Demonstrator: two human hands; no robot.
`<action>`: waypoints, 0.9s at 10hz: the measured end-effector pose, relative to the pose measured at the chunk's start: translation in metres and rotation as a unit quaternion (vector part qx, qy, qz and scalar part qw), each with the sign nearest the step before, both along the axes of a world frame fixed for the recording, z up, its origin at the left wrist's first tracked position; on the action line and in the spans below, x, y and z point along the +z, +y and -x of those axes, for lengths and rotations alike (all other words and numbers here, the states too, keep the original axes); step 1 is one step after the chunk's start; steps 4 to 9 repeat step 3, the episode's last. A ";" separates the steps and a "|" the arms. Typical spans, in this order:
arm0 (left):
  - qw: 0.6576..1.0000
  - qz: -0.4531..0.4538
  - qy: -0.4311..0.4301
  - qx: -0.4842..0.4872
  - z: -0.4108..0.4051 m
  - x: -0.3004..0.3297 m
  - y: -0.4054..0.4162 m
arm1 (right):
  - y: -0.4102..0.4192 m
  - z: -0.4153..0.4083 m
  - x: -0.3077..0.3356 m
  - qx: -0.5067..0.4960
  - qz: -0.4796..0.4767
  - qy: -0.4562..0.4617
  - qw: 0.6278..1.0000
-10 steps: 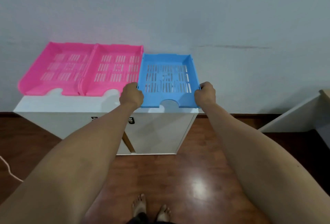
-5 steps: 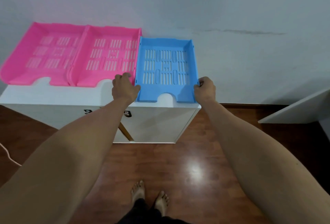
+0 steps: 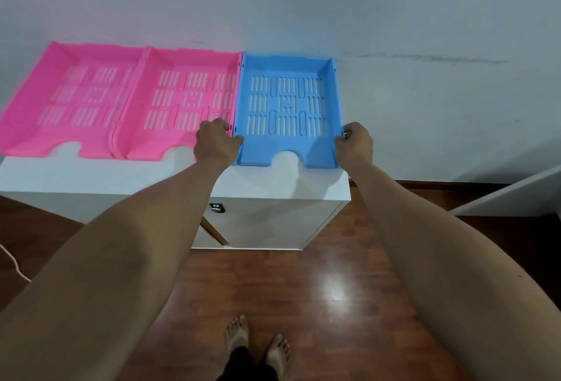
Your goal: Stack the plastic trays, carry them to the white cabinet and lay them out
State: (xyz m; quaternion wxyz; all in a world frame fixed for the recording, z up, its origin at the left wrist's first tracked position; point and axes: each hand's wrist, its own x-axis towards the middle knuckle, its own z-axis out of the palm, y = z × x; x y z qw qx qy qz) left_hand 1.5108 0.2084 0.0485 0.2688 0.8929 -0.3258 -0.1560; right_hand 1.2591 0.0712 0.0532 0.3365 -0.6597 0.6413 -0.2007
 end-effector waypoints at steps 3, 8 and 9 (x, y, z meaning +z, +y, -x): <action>1.000 0.022 0.000 0.011 0.001 -0.003 -0.006 | -0.004 -0.005 -0.001 -0.008 -0.003 -0.016 1.000; 1.000 0.022 0.000 0.011 0.001 -0.003 -0.006 | -0.004 -0.005 -0.001 -0.008 -0.003 -0.016 1.000; 1.000 0.022 0.000 0.011 0.001 -0.003 -0.006 | -0.004 -0.005 -0.001 -0.008 -0.003 -0.016 1.000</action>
